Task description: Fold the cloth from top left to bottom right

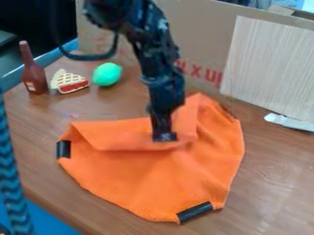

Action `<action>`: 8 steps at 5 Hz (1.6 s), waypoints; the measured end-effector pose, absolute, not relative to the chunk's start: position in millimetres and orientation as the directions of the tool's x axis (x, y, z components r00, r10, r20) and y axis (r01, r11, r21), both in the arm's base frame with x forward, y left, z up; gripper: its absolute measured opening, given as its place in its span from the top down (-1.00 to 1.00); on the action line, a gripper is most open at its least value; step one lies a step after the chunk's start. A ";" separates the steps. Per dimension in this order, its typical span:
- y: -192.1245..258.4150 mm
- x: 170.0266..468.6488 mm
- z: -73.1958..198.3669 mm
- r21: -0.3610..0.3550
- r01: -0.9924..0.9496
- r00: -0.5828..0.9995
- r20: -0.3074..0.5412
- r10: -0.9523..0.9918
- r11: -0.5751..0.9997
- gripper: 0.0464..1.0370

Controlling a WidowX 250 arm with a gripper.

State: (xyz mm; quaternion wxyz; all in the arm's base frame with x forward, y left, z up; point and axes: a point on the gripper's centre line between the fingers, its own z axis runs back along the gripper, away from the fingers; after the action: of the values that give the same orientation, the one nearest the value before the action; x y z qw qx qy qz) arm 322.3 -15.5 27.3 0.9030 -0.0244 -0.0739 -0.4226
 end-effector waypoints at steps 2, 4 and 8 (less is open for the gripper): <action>-37.5 292.6 48.8 0.019 0.801 0.583 0.197 -0.788 0.598 0.99; -53.1 273.5 58.4 -0.021 0.827 0.554 0.200 -0.808 0.562 0.99; -82.1 248.1 40.7 -0.084 0.871 0.490 0.166 -0.856 0.483 0.14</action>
State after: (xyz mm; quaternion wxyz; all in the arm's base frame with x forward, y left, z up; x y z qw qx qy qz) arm 248.1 -82.1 40.7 0.8597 -0.0787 -0.0506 -0.5022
